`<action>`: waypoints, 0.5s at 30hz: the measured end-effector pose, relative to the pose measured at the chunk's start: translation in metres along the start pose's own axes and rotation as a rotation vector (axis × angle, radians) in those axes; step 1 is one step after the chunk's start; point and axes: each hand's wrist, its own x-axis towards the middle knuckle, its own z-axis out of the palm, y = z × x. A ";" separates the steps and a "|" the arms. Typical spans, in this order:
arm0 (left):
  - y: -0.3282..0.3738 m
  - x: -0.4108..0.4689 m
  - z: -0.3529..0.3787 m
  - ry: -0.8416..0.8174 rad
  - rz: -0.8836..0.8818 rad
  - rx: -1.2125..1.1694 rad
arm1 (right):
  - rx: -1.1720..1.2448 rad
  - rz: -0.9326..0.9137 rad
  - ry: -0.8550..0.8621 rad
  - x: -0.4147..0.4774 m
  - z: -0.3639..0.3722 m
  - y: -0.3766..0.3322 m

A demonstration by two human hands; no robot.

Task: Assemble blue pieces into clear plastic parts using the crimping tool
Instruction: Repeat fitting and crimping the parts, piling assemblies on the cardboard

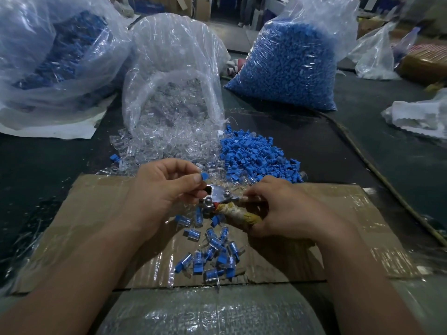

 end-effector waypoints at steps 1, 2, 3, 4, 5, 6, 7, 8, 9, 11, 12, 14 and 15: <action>0.000 0.000 0.000 0.002 0.000 0.000 | -0.012 0.004 0.017 0.001 0.001 -0.001; 0.000 0.000 0.000 0.006 0.000 -0.001 | -0.029 0.003 0.042 0.002 0.002 -0.002; 0.000 0.001 0.000 0.010 -0.001 -0.005 | -0.048 0.001 0.071 0.003 0.004 -0.004; 0.000 0.001 -0.001 0.014 -0.002 -0.011 | -0.066 0.004 0.101 0.004 0.006 -0.005; 0.000 0.001 -0.001 0.017 -0.001 -0.015 | -0.085 0.009 0.126 0.006 0.008 -0.007; 0.000 0.001 -0.001 0.022 0.004 -0.015 | -0.102 0.015 0.143 0.007 0.010 -0.007; 0.000 0.001 -0.001 0.026 0.011 -0.011 | -0.111 0.020 0.153 0.008 0.012 -0.007; 0.000 0.001 -0.002 0.031 0.021 -0.006 | -0.112 0.022 0.163 0.009 0.013 -0.007; 0.000 0.001 -0.002 0.036 0.033 0.000 | -0.104 0.023 0.177 0.010 0.013 -0.006; 0.001 0.000 -0.002 0.045 0.061 0.024 | -0.073 0.015 0.229 0.009 0.011 -0.002; 0.001 0.000 -0.002 0.050 0.073 0.033 | -0.053 0.007 0.266 0.009 0.010 -0.001; 0.002 0.000 -0.001 0.059 0.093 0.048 | 0.016 -0.003 0.346 0.007 0.006 0.000; 0.002 0.000 -0.001 0.064 0.103 0.060 | 0.061 -0.004 0.381 0.006 0.005 0.000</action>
